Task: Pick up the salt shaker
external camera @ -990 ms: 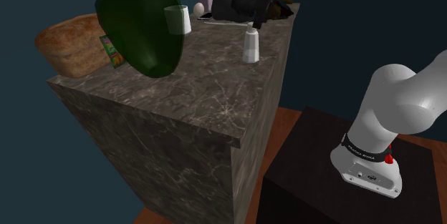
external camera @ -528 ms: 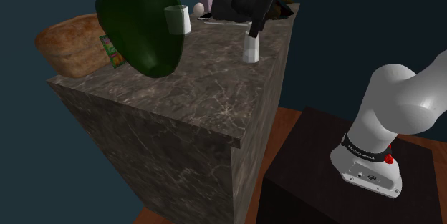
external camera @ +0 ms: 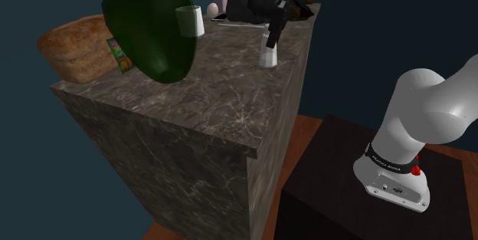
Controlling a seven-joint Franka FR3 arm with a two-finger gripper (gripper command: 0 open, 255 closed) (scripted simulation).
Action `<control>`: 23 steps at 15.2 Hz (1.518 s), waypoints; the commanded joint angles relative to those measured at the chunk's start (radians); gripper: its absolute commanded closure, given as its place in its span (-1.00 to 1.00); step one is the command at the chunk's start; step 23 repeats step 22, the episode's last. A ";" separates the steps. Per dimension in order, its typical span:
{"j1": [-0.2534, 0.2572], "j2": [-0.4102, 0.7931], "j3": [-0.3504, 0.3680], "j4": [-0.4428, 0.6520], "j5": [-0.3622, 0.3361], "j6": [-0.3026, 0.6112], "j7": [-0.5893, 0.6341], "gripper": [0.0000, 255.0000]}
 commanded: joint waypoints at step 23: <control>-0.003 0.074 -0.009 0.261 -0.014 -0.188 0.028 1.00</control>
